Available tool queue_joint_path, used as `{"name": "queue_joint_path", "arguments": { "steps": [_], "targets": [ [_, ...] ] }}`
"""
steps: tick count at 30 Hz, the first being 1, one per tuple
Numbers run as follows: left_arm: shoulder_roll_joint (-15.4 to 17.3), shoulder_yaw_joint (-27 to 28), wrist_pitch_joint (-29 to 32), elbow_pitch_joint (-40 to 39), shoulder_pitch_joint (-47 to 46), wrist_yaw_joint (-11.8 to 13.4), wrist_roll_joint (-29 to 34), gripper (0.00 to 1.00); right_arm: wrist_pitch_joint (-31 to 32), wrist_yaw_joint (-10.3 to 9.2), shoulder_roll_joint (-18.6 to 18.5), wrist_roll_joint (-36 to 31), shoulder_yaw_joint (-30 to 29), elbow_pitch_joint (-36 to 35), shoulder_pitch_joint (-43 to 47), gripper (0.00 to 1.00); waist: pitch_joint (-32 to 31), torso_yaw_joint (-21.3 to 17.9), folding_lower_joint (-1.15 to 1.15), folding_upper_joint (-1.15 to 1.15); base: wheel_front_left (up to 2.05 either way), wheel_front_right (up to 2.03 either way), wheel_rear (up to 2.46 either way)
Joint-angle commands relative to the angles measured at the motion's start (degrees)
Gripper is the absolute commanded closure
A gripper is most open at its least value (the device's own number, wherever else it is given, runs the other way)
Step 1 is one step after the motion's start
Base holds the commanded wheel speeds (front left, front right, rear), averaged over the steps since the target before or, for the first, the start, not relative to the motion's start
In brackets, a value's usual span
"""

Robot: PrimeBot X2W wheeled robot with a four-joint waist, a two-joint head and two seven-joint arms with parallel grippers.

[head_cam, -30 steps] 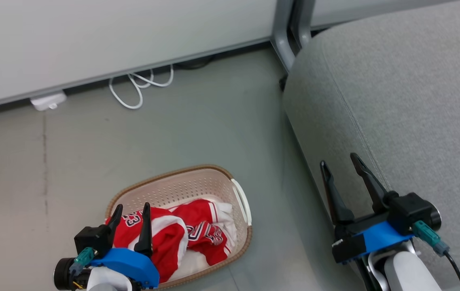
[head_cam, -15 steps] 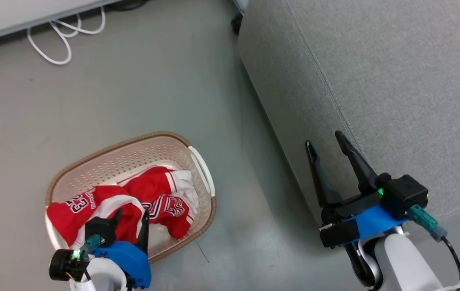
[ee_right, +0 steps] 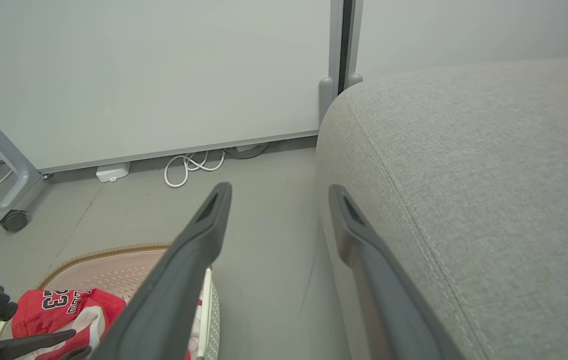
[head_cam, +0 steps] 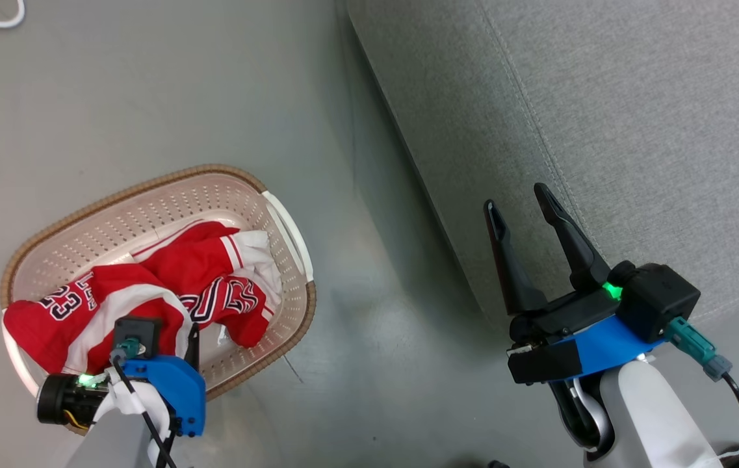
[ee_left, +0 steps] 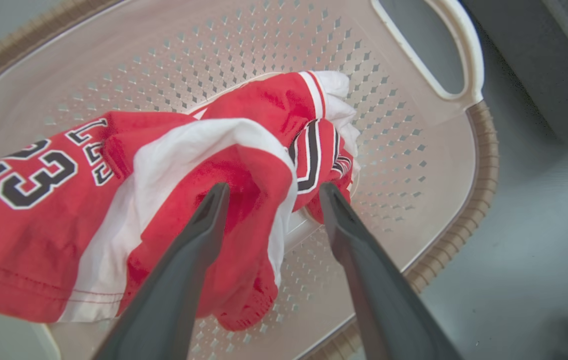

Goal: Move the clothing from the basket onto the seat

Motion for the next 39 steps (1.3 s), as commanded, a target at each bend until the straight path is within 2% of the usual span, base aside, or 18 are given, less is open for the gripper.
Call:
{"name": "queue_joint_path", "arguments": {
  "steps": [1, 15, 18, 19, 20, 31, 39],
  "targets": [
    [0.5, -0.1, 0.4, 0.8, -1.6, 0.6, 0.3, 0.0, -0.3, 0.01, -0.1, 0.4, 0.2, -0.5, -1.2, 0.0, 1.4, -0.3, -0.01, 0.0, 0.0, 0.0, 0.0],
    [1.3, -1.1, 1.5, 6.4, -7.4, 2.9, 0.0, 0.0, -0.3, 0.01, -0.1, 1.1, 1.3, -1.7, -2.8, 0.0, 5.6, -0.6, -0.01, 0.0, 0.0, 0.0, 0.0],
    [1.2, -1.1, 1.2, 6.9, -7.6, 2.5, -0.3, 0.8, -0.3, 0.01, -0.1, 1.2, 1.4, -1.5, -3.0, 0.0, 5.5, -0.5, -0.01, 0.0, 0.0, 0.0, 0.0],
    [1.2, -1.1, 1.2, 6.9, -7.6, 2.5, -0.3, 0.8, -0.3, 0.01, -0.1, 1.2, 1.4, -1.5, -3.0, 0.0, 5.5, -0.5, -0.01, 0.0, 0.0, 0.0, 0.0],
    [1.3, -1.2, 1.0, 7.0, -7.6, 2.4, -0.5, 1.0, -0.3, 0.01, -0.1, 1.2, 1.4, -1.4, -3.1, 0.0, 5.5, -0.4, -0.01, 0.0, 0.0, 0.0, 0.0],
    [0.2, -1.9, 0.1, 8.3, -7.9, 1.1, -1.6, 1.0, -0.3, 0.01, -0.1, 0.6, 1.3, -0.7, -3.4, 0.0, 4.2, 0.7, -0.01, 0.0, 0.0, 0.0, 0.0],
    [-1.7, -3.0, -1.5, 8.6, -8.2, 0.7, -1.9, 1.0, -0.3, 0.01, -0.1, -0.7, 1.1, 0.3, -3.1, 0.0, 0.2, 3.5, -0.01, 0.0, 0.0, 0.0, 0.0]
  ]
}}
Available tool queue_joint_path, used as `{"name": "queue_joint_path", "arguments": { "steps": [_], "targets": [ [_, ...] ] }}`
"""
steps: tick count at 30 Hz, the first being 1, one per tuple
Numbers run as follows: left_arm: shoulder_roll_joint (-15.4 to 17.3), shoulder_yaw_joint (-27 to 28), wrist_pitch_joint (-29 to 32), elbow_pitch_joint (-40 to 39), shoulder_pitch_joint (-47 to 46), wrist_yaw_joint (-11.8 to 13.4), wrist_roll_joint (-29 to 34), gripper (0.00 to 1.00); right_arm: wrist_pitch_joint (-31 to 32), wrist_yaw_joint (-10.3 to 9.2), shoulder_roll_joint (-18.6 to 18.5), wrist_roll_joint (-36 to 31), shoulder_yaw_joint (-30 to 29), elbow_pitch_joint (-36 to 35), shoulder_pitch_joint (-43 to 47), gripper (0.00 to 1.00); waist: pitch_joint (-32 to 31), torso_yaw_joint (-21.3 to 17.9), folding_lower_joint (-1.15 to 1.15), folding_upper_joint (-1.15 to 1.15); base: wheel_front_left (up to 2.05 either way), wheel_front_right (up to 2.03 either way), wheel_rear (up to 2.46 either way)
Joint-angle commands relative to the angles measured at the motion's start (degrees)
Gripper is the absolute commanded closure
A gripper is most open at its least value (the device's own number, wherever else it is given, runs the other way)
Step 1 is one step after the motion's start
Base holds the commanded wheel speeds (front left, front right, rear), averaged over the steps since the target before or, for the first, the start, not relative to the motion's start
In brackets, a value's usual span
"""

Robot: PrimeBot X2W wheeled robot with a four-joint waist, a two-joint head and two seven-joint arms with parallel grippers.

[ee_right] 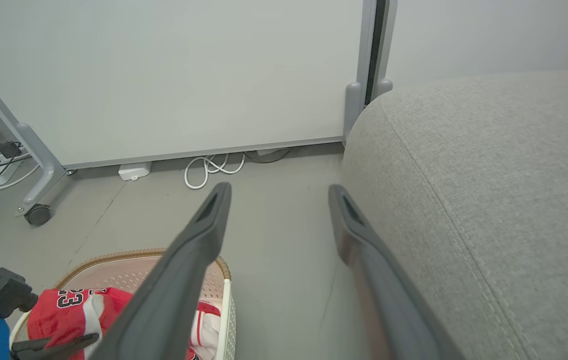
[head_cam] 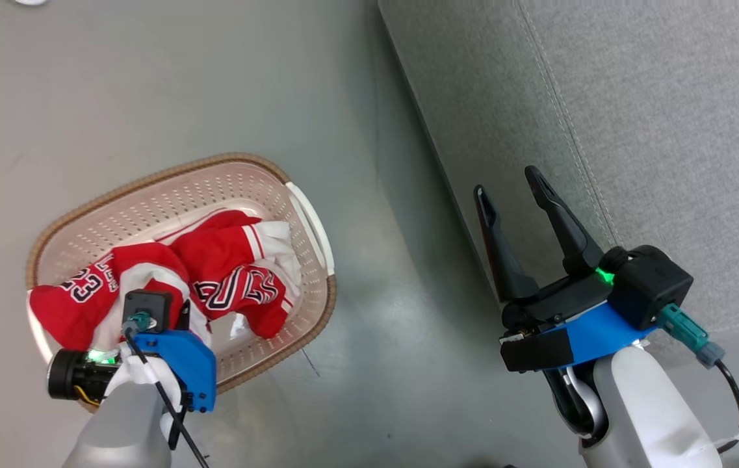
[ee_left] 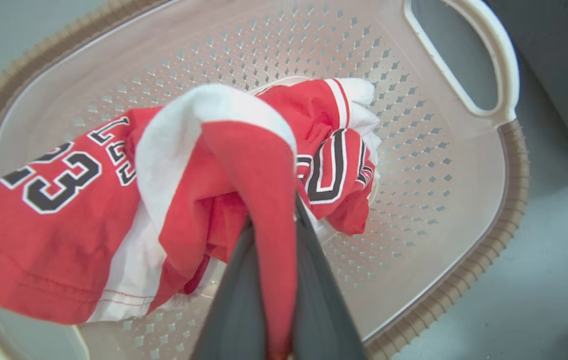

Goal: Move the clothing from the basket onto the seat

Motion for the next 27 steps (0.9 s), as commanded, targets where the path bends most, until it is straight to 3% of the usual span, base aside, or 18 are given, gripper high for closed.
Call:
{"name": "queue_joint_path", "arguments": {
  "steps": [1, 16, 22, 27],
  "targets": [
    [-0.2, -0.3, -0.6, 0.0, -0.8, -0.3, -0.1, 1.0, -0.3, 0.01, -0.1, -0.4, -0.2, 0.3, -0.4, 0.0, -1.6, 1.4, 0.0, 0.0, 0.0, 0.0, 0.0],
    [-4.7, -4.6, -1.9, -2.7, 2.7, -2.8, -0.1, 1.0, -0.2, 0.01, -0.1, -3.6, -1.1, 5.2, 3.3, 0.0, -16.1, 10.0, 0.0, 0.0, 0.0, 0.0, 0.0],
    [-5.4, -7.2, -1.9, -7.5, 5.0, -3.2, -1.3, 1.0, -0.2, 0.01, -0.1, -4.2, -1.8, 6.9, 5.5, 0.0, -21.8, 12.9, 0.0, 0.0, 0.0, 0.0, 0.0],
    [-5.4, -12.7, -1.9, -13.5, 7.3, -3.4, -5.9, 1.0, -0.2, 0.01, -0.1, -4.4, -2.0, 7.9, 7.6, 0.0, -25.8, 14.7, 0.0, 0.0, 0.0, 0.0, 0.0]
  ]
}}
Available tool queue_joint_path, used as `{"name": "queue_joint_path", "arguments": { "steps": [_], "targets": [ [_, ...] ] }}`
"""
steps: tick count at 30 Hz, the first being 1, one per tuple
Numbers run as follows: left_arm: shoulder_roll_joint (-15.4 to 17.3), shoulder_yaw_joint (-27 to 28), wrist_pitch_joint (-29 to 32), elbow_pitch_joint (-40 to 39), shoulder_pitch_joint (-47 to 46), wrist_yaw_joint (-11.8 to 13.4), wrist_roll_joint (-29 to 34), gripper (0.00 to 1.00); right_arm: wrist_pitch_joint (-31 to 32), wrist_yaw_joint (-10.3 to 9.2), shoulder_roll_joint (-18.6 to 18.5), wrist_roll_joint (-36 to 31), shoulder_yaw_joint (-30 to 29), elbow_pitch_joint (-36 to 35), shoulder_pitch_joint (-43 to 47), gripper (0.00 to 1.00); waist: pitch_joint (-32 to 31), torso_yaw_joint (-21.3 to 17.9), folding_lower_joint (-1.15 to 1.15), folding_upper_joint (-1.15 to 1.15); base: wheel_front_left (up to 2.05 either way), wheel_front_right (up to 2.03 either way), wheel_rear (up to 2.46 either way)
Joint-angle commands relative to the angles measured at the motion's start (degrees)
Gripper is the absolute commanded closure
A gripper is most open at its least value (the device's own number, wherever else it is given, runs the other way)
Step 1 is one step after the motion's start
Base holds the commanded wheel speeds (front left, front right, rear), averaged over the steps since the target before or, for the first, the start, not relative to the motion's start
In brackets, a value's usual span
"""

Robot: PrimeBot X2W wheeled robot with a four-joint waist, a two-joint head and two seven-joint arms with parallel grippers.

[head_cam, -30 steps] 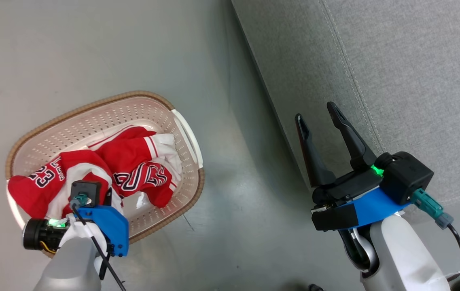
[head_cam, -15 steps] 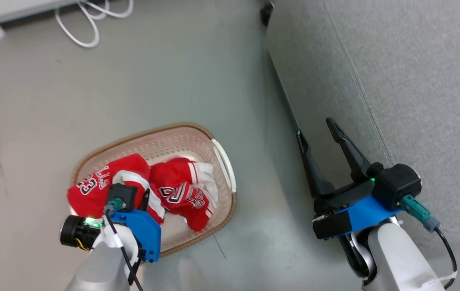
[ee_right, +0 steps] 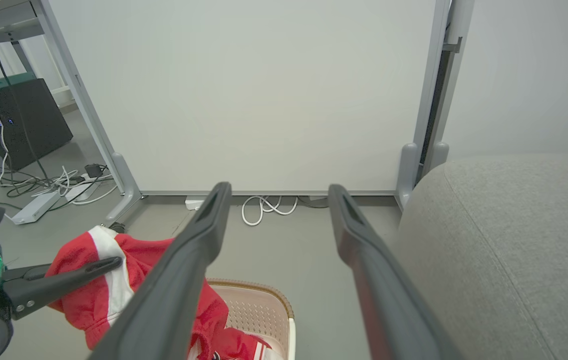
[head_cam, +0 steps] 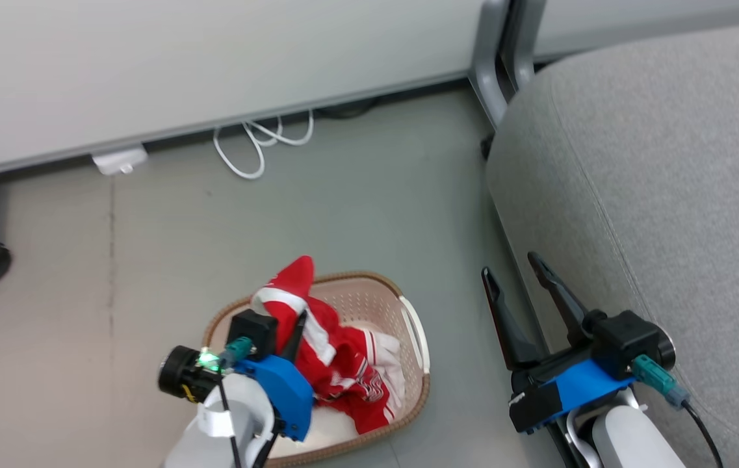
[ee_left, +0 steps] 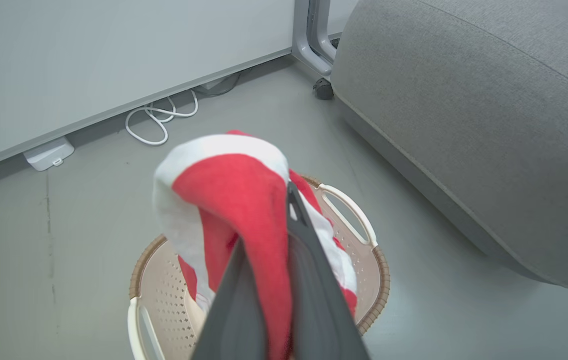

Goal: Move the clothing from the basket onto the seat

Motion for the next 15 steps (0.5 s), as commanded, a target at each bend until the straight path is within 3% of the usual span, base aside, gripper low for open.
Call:
{"name": "queue_joint_path", "arguments": {
  "steps": [1, 8, 15],
  "targets": [
    [-0.1, -1.6, -0.3, -1.1, 0.7, -0.1, -1.1, 1.0, -0.1, 0.01, -0.2, -0.3, -0.2, 0.2, 1.0, 0.0, -3.0, 2.1, 0.01, 0.0, 0.0, 0.0, 0.0],
    [0.0, -12.8, 1.0, -8.2, -1.8, -0.1, -9.4, 1.0, 0.7, 0.01, -0.2, 0.0, -0.4, 0.6, 3.3, 0.0, -7.7, 4.0, 0.01, 0.0, 0.0, 0.0, 0.0],
    [0.0, -19.6, 2.2, -11.3, -6.2, -0.1, -14.5, 1.0, 1.3, 0.01, -0.2, 0.4, -0.6, 0.5, 4.8, 0.0, -10.3, 5.4, 0.01, 0.0, 0.0, 0.0, 0.0]
  ]
}}
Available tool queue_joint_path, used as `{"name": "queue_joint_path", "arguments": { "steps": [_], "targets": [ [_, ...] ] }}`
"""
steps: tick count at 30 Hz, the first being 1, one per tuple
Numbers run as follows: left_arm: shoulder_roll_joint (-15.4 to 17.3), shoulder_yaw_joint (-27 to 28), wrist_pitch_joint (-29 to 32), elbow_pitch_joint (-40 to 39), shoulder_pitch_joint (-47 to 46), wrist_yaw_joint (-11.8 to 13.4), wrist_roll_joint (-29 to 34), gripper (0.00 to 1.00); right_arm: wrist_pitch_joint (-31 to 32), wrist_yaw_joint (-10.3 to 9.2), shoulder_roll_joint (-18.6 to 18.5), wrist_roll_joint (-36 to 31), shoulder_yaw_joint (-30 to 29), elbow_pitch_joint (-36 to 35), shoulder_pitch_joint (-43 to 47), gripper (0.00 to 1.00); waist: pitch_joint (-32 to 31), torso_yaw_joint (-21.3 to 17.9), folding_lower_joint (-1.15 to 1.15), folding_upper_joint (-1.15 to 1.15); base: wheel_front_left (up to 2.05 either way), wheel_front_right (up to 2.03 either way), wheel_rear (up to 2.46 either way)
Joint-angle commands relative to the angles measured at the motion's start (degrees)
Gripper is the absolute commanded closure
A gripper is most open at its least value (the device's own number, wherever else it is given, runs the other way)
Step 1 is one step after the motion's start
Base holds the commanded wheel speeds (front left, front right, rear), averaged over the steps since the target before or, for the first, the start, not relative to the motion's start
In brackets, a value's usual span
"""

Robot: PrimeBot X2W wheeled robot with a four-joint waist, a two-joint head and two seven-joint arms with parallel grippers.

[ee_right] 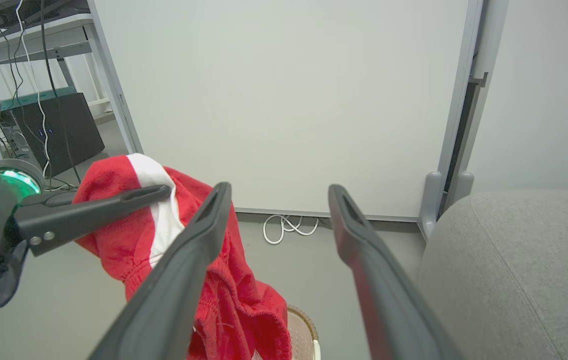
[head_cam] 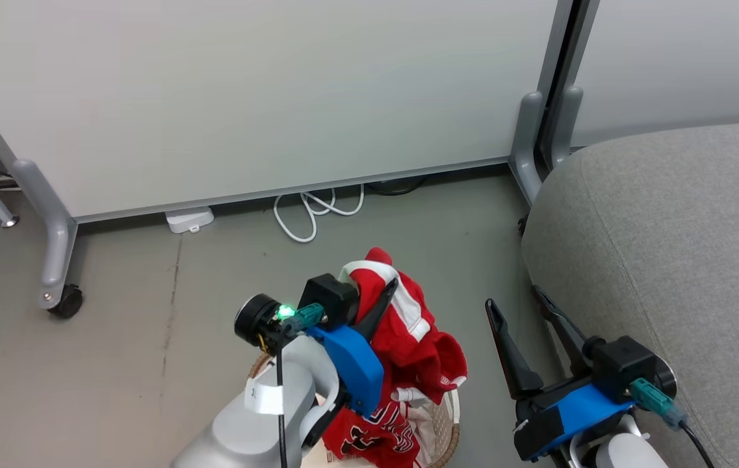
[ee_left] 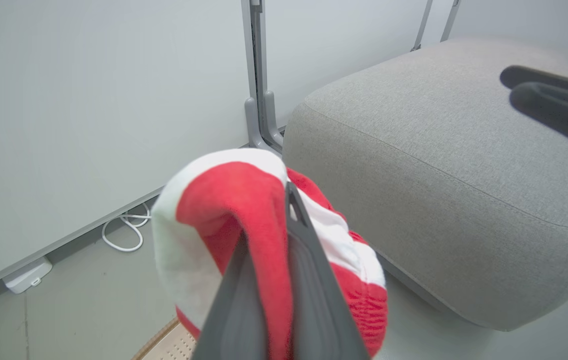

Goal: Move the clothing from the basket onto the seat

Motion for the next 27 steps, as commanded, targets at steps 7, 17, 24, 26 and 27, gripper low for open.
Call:
{"name": "queue_joint_path", "arguments": {
  "steps": [7, 17, 24, 26, 27],
  "targets": [
    [0.1, -4.3, 1.2, -2.4, -6.1, -0.1, -4.2, 1.0, 0.4, 0.01, -0.2, 0.2, -0.3, -0.3, 2.1, 0.0, -1.7, 1.1, 0.01, 0.0, 0.0, 0.0, 0.0],
    [0.1, -8.1, 2.9, -4.8, -13.1, -0.1, -8.9, 1.0, 0.8, 0.01, -0.2, 0.6, -0.5, -0.7, 2.9, 0.0, -2.8, 1.8, 0.01, 0.0, 0.0, 0.0, 0.0],
    [0.1, -10.5, 3.7, -6.3, -15.4, 0.7, -11.8, 1.0, 1.1, 0.01, -0.2, 0.5, -1.2, -0.9, 3.7, 0.0, -3.3, 2.7, 0.01, 0.0, 0.0, 0.0, 0.0],
    [0.1, -11.1, 3.6, -6.6, -15.7, 0.9, -12.5, 1.0, 1.3, 0.01, -0.2, 0.3, -1.3, -1.3, 3.9, 0.0, -3.4, 2.9, 0.01, 0.0, 0.0, 0.0, 0.0],
    [0.1, -11.4, 3.5, -6.6, -15.7, 1.1, -12.7, 1.0, 1.4, 0.01, -0.2, 0.2, -1.4, -1.4, 4.0, 0.0, -3.4, 3.0, 0.01, 0.0, 0.0, 0.0, 0.0]
  ]
}}
